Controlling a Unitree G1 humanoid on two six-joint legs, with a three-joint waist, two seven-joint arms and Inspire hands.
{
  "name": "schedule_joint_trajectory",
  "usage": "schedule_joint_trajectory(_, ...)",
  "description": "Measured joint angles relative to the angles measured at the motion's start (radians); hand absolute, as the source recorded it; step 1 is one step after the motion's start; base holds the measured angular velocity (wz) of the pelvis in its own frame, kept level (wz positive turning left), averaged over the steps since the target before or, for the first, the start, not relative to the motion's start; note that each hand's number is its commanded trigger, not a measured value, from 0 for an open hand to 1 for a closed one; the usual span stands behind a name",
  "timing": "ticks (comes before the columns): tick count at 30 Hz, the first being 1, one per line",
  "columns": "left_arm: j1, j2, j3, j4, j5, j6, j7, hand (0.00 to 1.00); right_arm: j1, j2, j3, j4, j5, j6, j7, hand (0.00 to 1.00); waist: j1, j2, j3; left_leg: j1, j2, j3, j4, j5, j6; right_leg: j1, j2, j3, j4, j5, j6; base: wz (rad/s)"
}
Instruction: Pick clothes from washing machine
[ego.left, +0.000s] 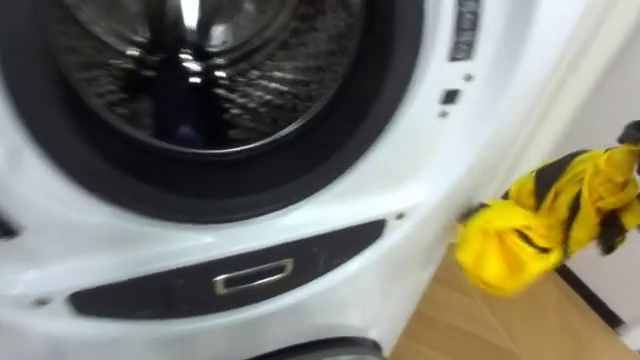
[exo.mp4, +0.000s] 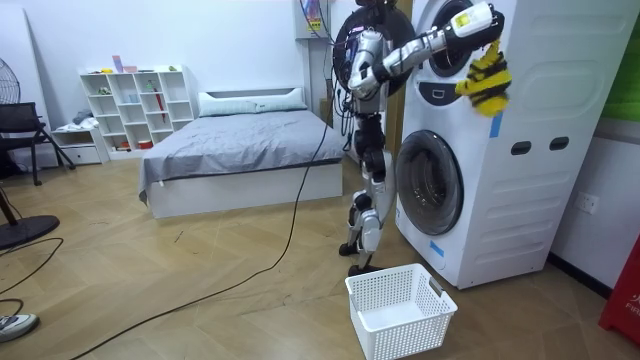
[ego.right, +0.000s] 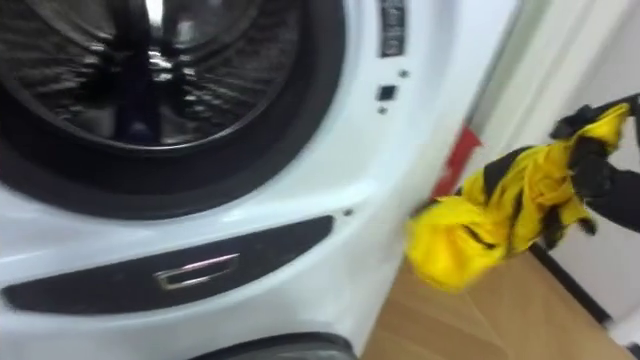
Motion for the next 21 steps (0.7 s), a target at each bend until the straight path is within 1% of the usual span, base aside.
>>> schedule_joint_trajectory(1, 0.000, 0.000, 0.000, 0.000, 0.000, -0.006, -0.001, 0.00, 0.001, 0.000, -0.006, 0.009, 0.008, 0.000, -0.017, 1.00, -0.006, 0.000, -0.0006, 0.002, 0.006, 0.016, 0.000, -0.002, -0.004, 0.000, 0.004, 0.009, 0.000, 0.002, -0.003, -0.22)
schedule_joint_trajectory(3, 0.000, 0.000, 0.000, 0.000, -0.002, -0.007, -0.001, 0.00, 0.003, 0.000, -0.007, 0.014, 0.022, 0.000, -0.038, 1.00, -0.018, 0.003, -0.0034, 0.004, 0.011, 0.033, 0.001, -0.006, -0.009, -0.005, 0.012, 0.027, -0.001, 0.004, -0.006, -0.31)
schedule_joint_trajectory(4, -0.001, -0.002, -0.001, -0.001, -0.003, -0.007, -0.001, 0.00, 0.010, 0.000, -0.007, 0.014, 0.057, 0.000, -0.044, 1.00, -0.030, 0.004, -0.0045, 0.005, 0.013, 0.042, 0.002, -0.006, -0.009, -0.008, 0.015, 0.036, 0.000, 0.005, -0.009, -0.27)
schedule_joint_trajectory(5, -0.002, -0.002, -0.002, -0.002, -0.003, -0.007, -0.001, 0.00, 0.016, 0.000, -0.007, 0.014, 0.074, -0.001, -0.044, 1.00, -0.032, 0.003, -0.0047, 0.005, 0.015, 0.049, 0.002, -0.006, -0.009, -0.010, 0.017, 0.041, 0.000, 0.006, -0.010, -0.25)
schedule_joint_trajectory(7, -0.007, -0.002, -0.002, -0.008, -0.004, -0.007, -0.001, 0.00, 0.040, 0.000, -0.007, 0.014, 0.115, -0.001, -0.042, 1.00, -0.036, -0.001, -0.0005, 0.015, 0.021, 0.075, -0.001, -0.007, -0.012, -0.012, 0.025, 0.063, 0.000, 0.008, -0.013, -0.31)
schedule_joint_trajectory(8, -0.008, -0.002, -0.002, -0.008, -0.003, -0.007, -0.001, 0.00, 0.043, 0.000, -0.007, 0.014, 0.118, 0.000, -0.041, 1.00, -0.037, -0.001, 0.0002, 0.017, 0.024, 0.084, 0.000, -0.009, -0.016, -0.013, 0.028, 0.069, 0.000, 0.008, -0.014, -0.30)
schedule_joint_trajectory(9, -0.010, -0.001, -0.002, -0.009, -0.003, -0.007, 0.000, 0.00, 0.050, 0.000, -0.007, 0.015, 0.121, 0.000, -0.041, 1.00, -0.046, -0.004, 0.0005, 0.019, 0.027, 0.094, 0.000, -0.012, -0.020, -0.015, 0.032, 0.078, 0.000, 0.007, -0.016, -0.26)
schedule_joint_trajectory(10, -0.015, 0.001, -0.003, -0.008, -0.004, -0.007, 0.000, 0.00, 0.058, 0.001, -0.007, 0.018, 0.121, -0.001, -0.042, 1.00, -0.053, -0.009, 0.0039, 0.019, 0.027, 0.101, 0.000, -0.012, -0.020, -0.018, 0.034, 0.085, 0.001, 0.007, -0.016, -0.23)
schedule_joint_trajectory(11, -0.019, 0.003, -0.004, -0.008, -0.004, -0.007, 0.001, 0.00, 0.061, 0.004, -0.007, 0.023, 0.120, -0.001, -0.041, 1.00, -0.052, -0.011, 0.0054, 0.019, 0.028, 0.106, 0.000, -0.012, -0.020, -0.020, 0.035, 0.090, 0.001, 0.007, -0.016, -0.24)
schedule_joint_trajectory(12, -0.028, 0.005, -0.007, -0.008, -0.006, -0.007, 0.001, 0.00, 0.072, 0.018, -0.007, 0.033, 0.113, 0.000, -0.042, 1.00, -0.052, -0.014, 0.0075, 0.018, 0.029, 0.114, 0.000, -0.012, -0.020, -0.025, 0.037, 0.100, 0.003, 0.007, -0.017, -0.29)
schedule_joint_trajectory(13, -0.037, 0.007, -0.017, -0.008, -0.006, -0.007, 0.002, 0.00, 0.081, 0.037, -0.004, 0.046, 0.109, 0.000, -0.041, 1.00, -0.052, -0.018, 0.0071, 0.019, 0.030, 0.136, 0.000, -0.012, -0.020, -0.031, 0.040, 0.114, 0.005, 0.008, -0.017, -0.32)
schedule_joint_trajectory(14, -0.041, 0.008, -0.027, -0.008, -0.006, -0.007, 0.002, 0.00, 0.085, 0.047, -0.002, 0.055, 0.110, 0.000, -0.041, 1.00, -0.052, -0.019, 0.0064, 0.019, 0.030, 0.139, 0.000, -0.012, -0.021, -0.033, 0.042, 0.122, 0.006, 0.009, -0.016, -0.29)
schedule_joint_trajectory(15, -0.052, 0.010, -0.048, -0.008, -0.006, -0.006, 0.001, 0.00, 0.105, 0.057, 0.002, 0.065, 0.118, 0.000, -0.041, 1.00, -0.049, -0.018, 0.0068, 0.016, 0.031, 0.145, 0.000, -0.015, -0.025, -0.036, 0.042, 0.127, 0.004, 0.010, -0.014, -0.25)
schedule_joint_trajectory(16, -0.063, 0.010, -0.059, -0.006, -0.003, -0.004, 0.000, 0.00, 0.127, 0.059, 0.012, 0.072, 0.127, 0.001, -0.035, 1.00, -0.048, -0.015, 0.0070, 0.017, 0.031, 0.161, 0.000, -0.016, -0.027, -0.039, 0.044, 0.139, 0.004, 0.011, -0.013, -0.26)
schedule_joint_trajectory(17, -0.066, 0.011, -0.064, -0.005, -0.002, -0.002, 0.000, 0.00, 0.128, 0.062, 0.021, 0.080, 0.129, 0.001, -0.028, 1.00, -0.047, -0.014, 0.0066, 0.019, 0.031, 0.167, 0.000, -0.016, -0.027, -0.040, 0.045, 0.149, 0.004, 0.012, -0.012, -0.35)
schedule_joint_trajectory(19, -0.080, 0.018, -0.074, 0.020, -0.003, 0.013, 0.000, 0.00, 0.127, 0.076, 0.050, 0.121, 0.151, -0.001, -0.022, 1.00, -0.047, -0.008, 0.0059, 0.021, 0.031, 0.185, 0.001, -0.017, -0.028, -0.046, 0.048, 0.169, 0.005, 0.016, -0.010, -0.34)
schedule_joint_trajectory(20, -0.085, 0.023, -0.093, 0.027, -0.003, 0.018, 0.001, 0.00, 0.127, 0.086, 0.066, 0.168, 0.172, -0.001, -0.020, 1.00, -0.048, -0.003, 0.0057, 0.022, 0.031, 0.193, 0.002, -0.019, -0.031, -0.050, 0.050, 0.181, 0.007, 0.018, -0.010, -0.29)
schedule_joint_trajectory(21, -0.092, 0.025, -0.106, 0.029, -0.003, 0.026, 0.000, 0.00, 0.122, 0.089, 0.082, 0.225, 0.169, 0.000, -0.020, 1.00, -0.048, 0.006, 0.0072, 0.021, 0.032, 0.193, 0.004, -0.024, -0.031, -0.057, 0.054, 0.188, 0.015, 0.018, -0.010, -0.28)
